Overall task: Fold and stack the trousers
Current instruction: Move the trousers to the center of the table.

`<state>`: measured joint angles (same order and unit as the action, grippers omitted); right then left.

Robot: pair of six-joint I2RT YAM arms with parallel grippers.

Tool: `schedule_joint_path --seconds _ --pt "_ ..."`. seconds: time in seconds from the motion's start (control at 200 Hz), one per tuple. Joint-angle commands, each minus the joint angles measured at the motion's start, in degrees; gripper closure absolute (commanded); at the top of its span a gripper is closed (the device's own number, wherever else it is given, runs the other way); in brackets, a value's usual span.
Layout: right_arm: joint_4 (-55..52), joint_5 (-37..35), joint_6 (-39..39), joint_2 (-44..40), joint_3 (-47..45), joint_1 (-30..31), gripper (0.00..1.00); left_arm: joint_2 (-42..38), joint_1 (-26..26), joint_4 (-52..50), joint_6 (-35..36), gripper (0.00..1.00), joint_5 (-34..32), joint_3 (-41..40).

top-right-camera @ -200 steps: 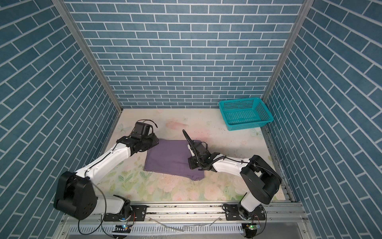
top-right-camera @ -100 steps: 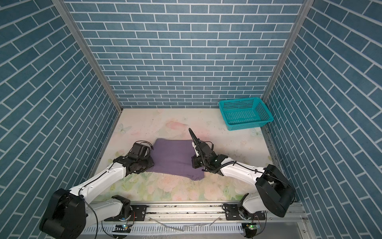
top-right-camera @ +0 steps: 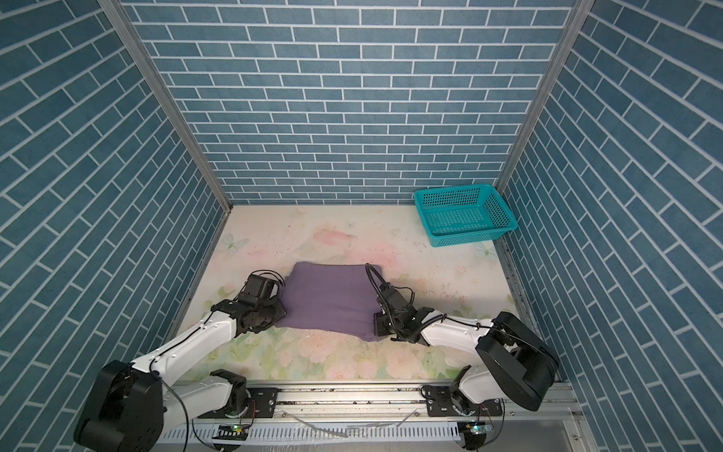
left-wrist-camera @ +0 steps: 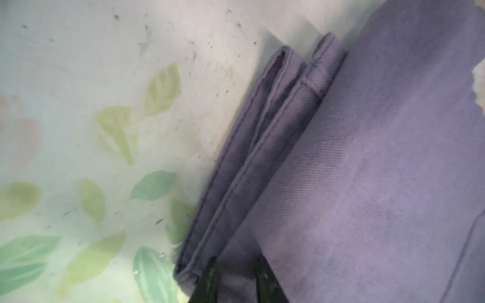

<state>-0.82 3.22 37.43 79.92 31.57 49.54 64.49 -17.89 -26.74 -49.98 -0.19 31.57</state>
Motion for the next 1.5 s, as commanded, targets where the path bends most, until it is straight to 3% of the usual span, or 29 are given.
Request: schedule_joint_path --seconds 0.0,0.115,0.21,0.31,0.45,0.685,0.835,1.06,1.37,1.495 --pt "-4.3 -3.9 -4.1 -1.5 4.9 -0.3 1.0 -3.4 -1.9 -8.8 2.9 0.71 -5.4 6.6" --pt "-8.7 -7.8 -6.5 -4.6 8.1 -1.1 1.0 -3.8 -7.9 -14.3 5.3 0.59 -12.0 15.0" --pt "-12.1 -7.6 -4.8 -5.9 9.4 -3.8 1.0 -1.2 -11.7 -16.7 5.2 0.42 -13.5 18.3" --pt "-13.2 -3.0 -1.6 -5.8 9.0 -7.6 0.83 2.0 -15.8 -15.1 4.1 0.3 -12.5 18.5" --pt "-13.1 1.4 -0.3 -4.0 8.4 -9.0 0.66 7.5 -19.8 -12.6 1.8 0.26 -10.3 17.8" --pt "-11.3 6.7 -0.2 3.4 10.2 -8.9 0.64 13.8 -19.6 -4.0 -0.6 0.24 -6.0 13.6" --pt "-9.4 9.9 -0.1 9.7 12.8 -8.7 0.65 17.2 -13.0 3.3 -1.1 0.24 0.5 8.6" --pt "-8.0 12.2 -0.1 19.6 20.4 -7.7 0.69 20.3 -1.3 7.2 4.2 0.24 3.9 6.0" --pt "-7.5 16.7 -0.8 36.0 39.2 -7.5 0.72 26.1 13.5 5.3 9.2 0.25 4.4 14.7" --pt "-7.9 19.0 -1.8 38.3 44.7 -7.4 0.72 24.7 15.1 3.8 9.0 0.24 4.8 20.7"
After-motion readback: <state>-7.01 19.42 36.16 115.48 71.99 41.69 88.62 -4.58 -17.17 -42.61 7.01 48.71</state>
